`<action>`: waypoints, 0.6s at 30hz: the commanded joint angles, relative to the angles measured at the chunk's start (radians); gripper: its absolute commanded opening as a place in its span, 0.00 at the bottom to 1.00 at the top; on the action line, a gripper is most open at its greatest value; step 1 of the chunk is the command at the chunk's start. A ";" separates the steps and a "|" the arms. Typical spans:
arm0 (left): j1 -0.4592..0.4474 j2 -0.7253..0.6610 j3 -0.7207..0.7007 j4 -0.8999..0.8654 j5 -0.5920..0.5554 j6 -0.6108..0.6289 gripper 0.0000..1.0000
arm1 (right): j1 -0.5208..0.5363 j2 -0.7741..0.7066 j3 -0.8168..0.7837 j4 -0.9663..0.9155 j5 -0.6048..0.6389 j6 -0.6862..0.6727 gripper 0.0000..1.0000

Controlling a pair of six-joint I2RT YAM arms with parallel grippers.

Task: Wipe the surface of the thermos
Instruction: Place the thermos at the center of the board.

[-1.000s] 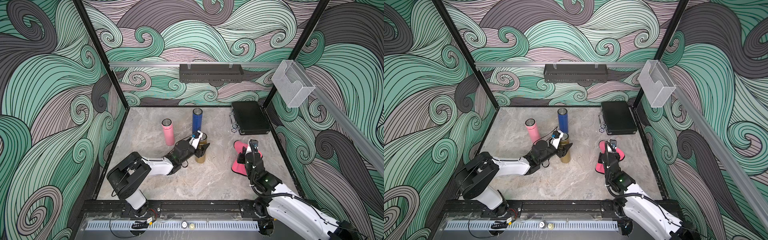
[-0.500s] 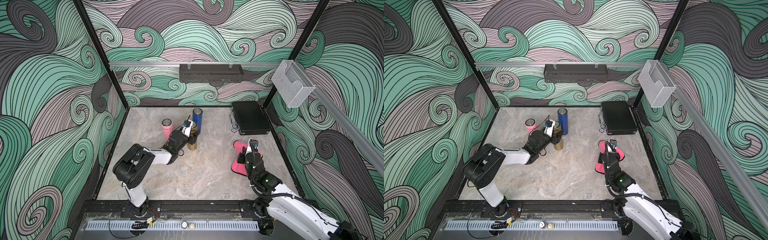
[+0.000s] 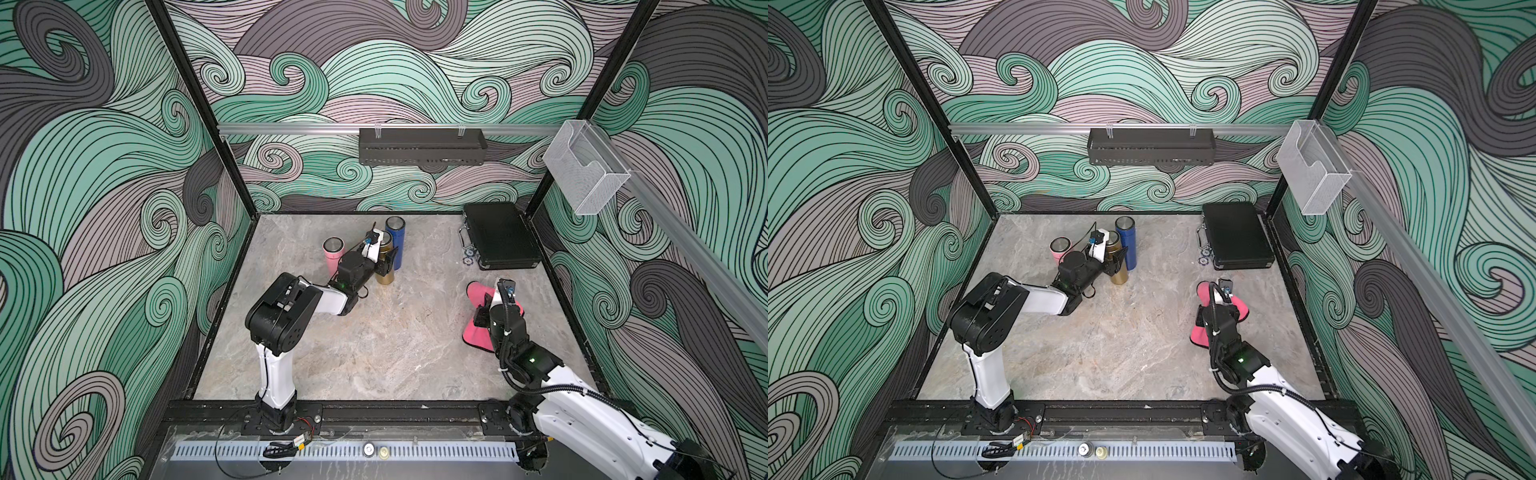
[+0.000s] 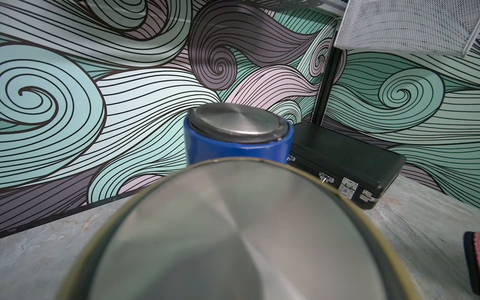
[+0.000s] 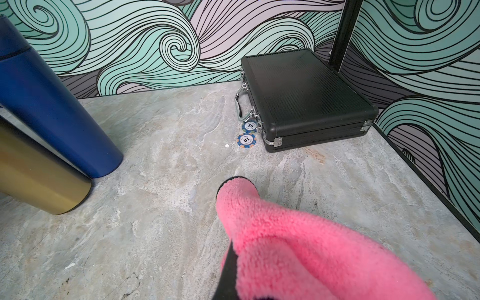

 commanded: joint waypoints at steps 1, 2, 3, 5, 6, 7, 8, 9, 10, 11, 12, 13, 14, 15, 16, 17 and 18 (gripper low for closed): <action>0.003 0.016 0.028 0.017 0.052 0.011 0.34 | -0.004 0.001 0.001 0.024 0.005 -0.001 0.00; 0.002 0.013 0.031 0.009 0.059 0.009 0.41 | -0.004 0.002 0.001 0.023 0.004 -0.001 0.00; 0.003 0.010 0.033 0.003 0.067 0.009 0.46 | -0.006 0.002 0.001 0.025 0.004 -0.001 0.00; 0.003 0.001 0.034 -0.005 0.072 0.005 0.56 | -0.005 0.004 0.002 0.025 0.004 -0.001 0.00; 0.002 -0.007 0.034 -0.010 0.073 0.005 0.60 | -0.006 0.006 0.002 0.025 0.005 -0.001 0.00; 0.002 -0.012 0.034 -0.015 0.072 0.005 0.64 | -0.006 0.007 0.004 0.024 0.004 -0.001 0.00; 0.002 -0.021 0.034 -0.022 0.067 0.005 0.69 | -0.006 0.008 0.004 0.025 0.004 -0.001 0.00; 0.002 -0.032 0.034 -0.029 0.065 0.005 0.72 | -0.005 0.008 0.004 0.024 0.004 -0.001 0.00; 0.002 -0.041 0.036 -0.038 0.065 0.006 0.76 | -0.006 0.009 0.004 0.024 0.003 -0.001 0.00; 0.002 -0.052 0.039 -0.055 0.065 0.006 0.80 | -0.006 0.010 0.004 0.025 0.003 -0.001 0.00; 0.001 -0.063 0.045 -0.075 0.067 0.006 0.83 | -0.006 0.009 0.004 0.026 0.002 -0.001 0.00; 0.002 -0.073 0.051 -0.091 0.067 0.005 0.86 | -0.006 0.010 0.004 0.026 0.003 -0.001 0.00; 0.003 -0.081 0.055 -0.107 0.067 0.003 0.89 | -0.006 0.013 0.005 0.027 0.002 -0.001 0.00; 0.002 -0.089 0.060 -0.117 0.068 0.004 0.93 | -0.006 0.014 0.005 0.027 0.002 -0.001 0.00; 0.003 -0.097 0.060 -0.126 0.068 0.005 0.98 | -0.005 0.013 0.005 0.027 0.001 -0.003 0.00; 0.003 -0.106 0.060 -0.130 0.065 0.005 0.98 | -0.005 0.013 0.005 0.025 0.000 -0.002 0.00; 0.003 -0.118 0.055 -0.131 0.059 0.005 0.99 | -0.006 0.013 0.005 0.024 -0.001 -0.002 0.00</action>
